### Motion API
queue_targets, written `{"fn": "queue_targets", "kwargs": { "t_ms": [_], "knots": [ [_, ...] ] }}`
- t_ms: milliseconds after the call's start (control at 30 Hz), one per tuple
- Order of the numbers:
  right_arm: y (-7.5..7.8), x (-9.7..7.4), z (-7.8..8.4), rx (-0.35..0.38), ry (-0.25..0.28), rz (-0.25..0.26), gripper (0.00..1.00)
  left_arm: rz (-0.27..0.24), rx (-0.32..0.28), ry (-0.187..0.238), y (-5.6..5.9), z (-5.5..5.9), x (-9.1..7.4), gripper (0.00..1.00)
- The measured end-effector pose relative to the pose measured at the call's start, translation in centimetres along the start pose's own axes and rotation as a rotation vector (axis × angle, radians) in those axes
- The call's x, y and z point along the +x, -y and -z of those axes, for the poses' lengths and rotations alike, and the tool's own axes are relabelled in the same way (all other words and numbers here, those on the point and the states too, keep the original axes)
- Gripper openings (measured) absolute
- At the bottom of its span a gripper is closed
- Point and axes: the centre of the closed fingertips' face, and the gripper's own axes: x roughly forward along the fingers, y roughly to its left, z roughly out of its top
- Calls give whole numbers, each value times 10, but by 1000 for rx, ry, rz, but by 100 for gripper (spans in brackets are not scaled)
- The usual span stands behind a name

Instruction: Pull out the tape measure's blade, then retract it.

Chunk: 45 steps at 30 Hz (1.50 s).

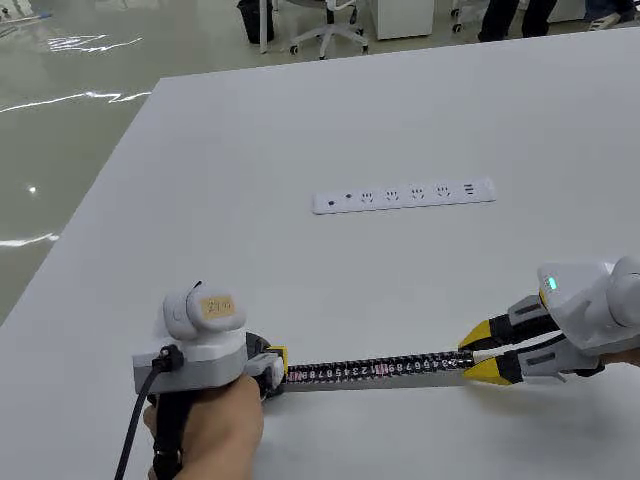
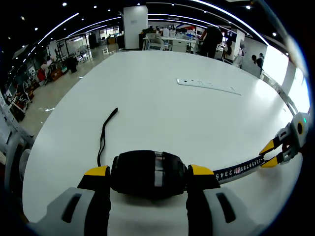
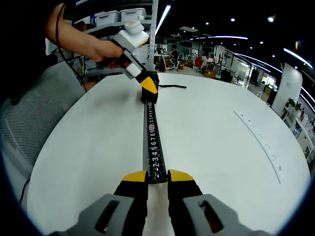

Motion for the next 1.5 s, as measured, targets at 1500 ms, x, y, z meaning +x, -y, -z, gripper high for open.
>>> {"fn": "queue_targets", "kwargs": {
  "t_ms": [1500],
  "knots": [
    [0, 6, 0, 9, -7, -9, 15, -6, 22, 12, 1, 1, 1, 59]
  ]
}}
